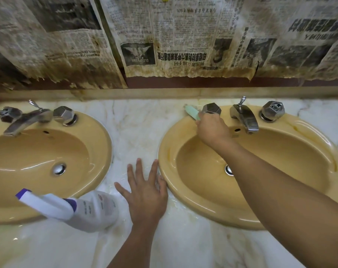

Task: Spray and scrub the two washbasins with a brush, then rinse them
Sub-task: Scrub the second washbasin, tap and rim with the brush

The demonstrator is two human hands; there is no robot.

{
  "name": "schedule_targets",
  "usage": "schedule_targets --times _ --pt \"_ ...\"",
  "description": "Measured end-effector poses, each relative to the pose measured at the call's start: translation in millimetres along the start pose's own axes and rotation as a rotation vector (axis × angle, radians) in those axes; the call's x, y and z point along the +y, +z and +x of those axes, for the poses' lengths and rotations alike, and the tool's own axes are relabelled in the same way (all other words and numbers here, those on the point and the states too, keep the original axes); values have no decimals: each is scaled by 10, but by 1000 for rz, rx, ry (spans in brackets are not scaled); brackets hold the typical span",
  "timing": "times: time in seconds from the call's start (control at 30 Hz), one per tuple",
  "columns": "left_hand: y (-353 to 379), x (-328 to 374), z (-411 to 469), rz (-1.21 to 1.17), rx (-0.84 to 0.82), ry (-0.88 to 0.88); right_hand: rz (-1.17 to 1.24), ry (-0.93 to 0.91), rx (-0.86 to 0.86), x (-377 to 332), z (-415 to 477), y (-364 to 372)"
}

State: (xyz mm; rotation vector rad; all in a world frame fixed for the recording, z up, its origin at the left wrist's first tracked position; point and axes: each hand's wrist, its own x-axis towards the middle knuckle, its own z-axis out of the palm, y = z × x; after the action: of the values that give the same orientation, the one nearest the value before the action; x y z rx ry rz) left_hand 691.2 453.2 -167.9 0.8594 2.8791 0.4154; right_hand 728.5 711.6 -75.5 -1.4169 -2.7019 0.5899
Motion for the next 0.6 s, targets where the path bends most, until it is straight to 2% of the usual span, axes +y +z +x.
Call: schedule_targets --times 0.27,0.6 --pt "47 -16 18 31 41 17 81 122 54 53 -534 326" --pt "52 -27 32 40 31 22 147 232 -22 -402 306 40"
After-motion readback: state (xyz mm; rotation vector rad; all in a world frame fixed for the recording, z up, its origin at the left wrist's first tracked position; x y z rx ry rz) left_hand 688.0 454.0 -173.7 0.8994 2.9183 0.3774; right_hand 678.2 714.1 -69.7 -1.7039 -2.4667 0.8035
